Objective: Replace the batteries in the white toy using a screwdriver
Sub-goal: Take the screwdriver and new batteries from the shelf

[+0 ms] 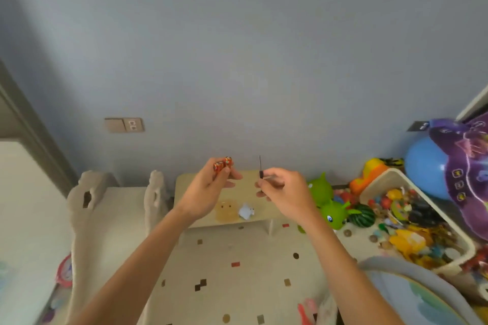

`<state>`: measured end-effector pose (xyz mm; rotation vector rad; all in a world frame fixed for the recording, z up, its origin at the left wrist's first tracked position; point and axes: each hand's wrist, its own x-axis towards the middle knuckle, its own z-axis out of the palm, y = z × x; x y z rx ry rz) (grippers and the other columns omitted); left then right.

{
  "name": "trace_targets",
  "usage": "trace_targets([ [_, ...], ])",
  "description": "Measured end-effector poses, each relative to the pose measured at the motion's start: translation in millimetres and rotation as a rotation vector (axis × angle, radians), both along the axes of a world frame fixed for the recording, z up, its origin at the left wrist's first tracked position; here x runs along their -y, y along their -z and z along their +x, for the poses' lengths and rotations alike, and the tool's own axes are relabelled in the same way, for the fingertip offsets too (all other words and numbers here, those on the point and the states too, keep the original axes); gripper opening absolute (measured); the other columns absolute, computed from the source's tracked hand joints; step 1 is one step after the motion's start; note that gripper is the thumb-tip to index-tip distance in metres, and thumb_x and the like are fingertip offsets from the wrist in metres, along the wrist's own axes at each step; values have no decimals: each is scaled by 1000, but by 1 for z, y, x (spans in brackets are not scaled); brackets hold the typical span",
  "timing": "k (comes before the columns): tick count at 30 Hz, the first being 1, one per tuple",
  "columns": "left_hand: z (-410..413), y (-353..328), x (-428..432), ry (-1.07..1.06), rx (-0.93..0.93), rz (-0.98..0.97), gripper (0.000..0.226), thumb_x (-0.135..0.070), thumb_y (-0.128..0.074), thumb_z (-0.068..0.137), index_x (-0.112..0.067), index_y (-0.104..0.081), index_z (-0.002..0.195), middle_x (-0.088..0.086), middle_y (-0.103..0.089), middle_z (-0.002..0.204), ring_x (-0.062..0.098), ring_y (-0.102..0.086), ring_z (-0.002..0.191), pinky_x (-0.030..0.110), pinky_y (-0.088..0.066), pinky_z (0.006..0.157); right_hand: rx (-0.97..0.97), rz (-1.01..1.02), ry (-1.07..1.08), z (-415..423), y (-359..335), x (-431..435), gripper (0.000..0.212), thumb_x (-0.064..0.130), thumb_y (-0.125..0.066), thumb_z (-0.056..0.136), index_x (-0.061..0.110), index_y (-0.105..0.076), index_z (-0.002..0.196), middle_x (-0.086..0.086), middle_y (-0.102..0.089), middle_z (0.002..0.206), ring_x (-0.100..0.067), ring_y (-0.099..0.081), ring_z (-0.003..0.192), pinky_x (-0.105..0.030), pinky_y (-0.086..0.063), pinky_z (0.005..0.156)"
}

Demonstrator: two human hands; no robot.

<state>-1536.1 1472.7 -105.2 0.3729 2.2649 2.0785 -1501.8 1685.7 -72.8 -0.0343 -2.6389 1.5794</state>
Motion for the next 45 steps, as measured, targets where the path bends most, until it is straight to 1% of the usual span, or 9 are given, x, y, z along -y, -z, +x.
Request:
trace_targets([
  [5,-106,32,-16,-63,52,0,22,-21,-45,110,-11,-57,126,6,-74,114,19,-71,112,48,-55,103,56,-29,-86,-117,31,-9,13,16,-75,98,29,-76,95,1,-86,86,-10,-83,76,-40,-66,82],
  [14,-260,84,-37,-52,159,-18,23,-12,-42,110,-4,-57,126,8,-75,117,12,-71,111,30,-58,94,135,-158,-106,-285,97,-17,8,13,-76,98,17,-78,104,-2,-86,90,-14,-84,77,-19,-60,69],
  [22,-333,133,-55,-114,259,-90,23,-15,-43,111,-5,-56,127,5,-75,123,11,-69,118,35,-58,99,210,-184,-166,-368,153,-42,16,13,-74,98,29,-75,96,-1,-86,88,-13,-84,77,-22,-59,70],
  [26,-363,171,-72,-149,262,-147,23,-14,-43,110,-4,-56,127,6,-75,118,8,-70,115,32,-58,97,236,-154,-192,-406,201,-64,10,15,-75,97,24,-77,102,0,-85,89,-11,-83,78,-29,-62,76],
  [30,-403,261,-86,-107,220,-340,20,-19,-44,110,-14,-57,125,-7,-76,117,7,-71,106,32,-58,91,176,-3,-217,-446,298,-91,12,17,-77,96,21,-81,107,5,-85,88,-7,-81,78,-34,-66,83],
  [34,-443,395,-94,25,150,-672,19,-29,-42,110,-22,-55,123,-8,-76,106,9,-50,53,32,-45,56,134,136,-229,-472,430,-114,14,17,-79,94,21,-84,107,11,-84,90,-2,-78,77,-30,-66,82],
  [38,-480,525,-90,189,106,-995,22,-35,-38,110,-26,-51,126,1,-62,78,17,-54,64,40,-48,63,117,165,-219,-483,564,-133,15,12,-80,93,19,-86,106,8,-85,89,-6,-79,77,-31,-65,83],
  [42,-512,632,-79,280,51,-1227,25,-34,-34,111,-25,-48,129,-2,-58,80,19,-56,68,40,-47,63,87,176,-240,-492,674,-147,19,11,-80,93,23,-86,106,12,-86,94,-1,-80,84,-30,-64,87],
  [45,-527,691,-72,289,-8,-1334,27,-29,-31,111,-29,-47,134,2,-68,101,23,-63,80,43,-52,74,32,199,-301,-506,728,-154,22,15,-78,96,26,-85,113,17,-85,103,6,-78,93,-28,-63,91],
])
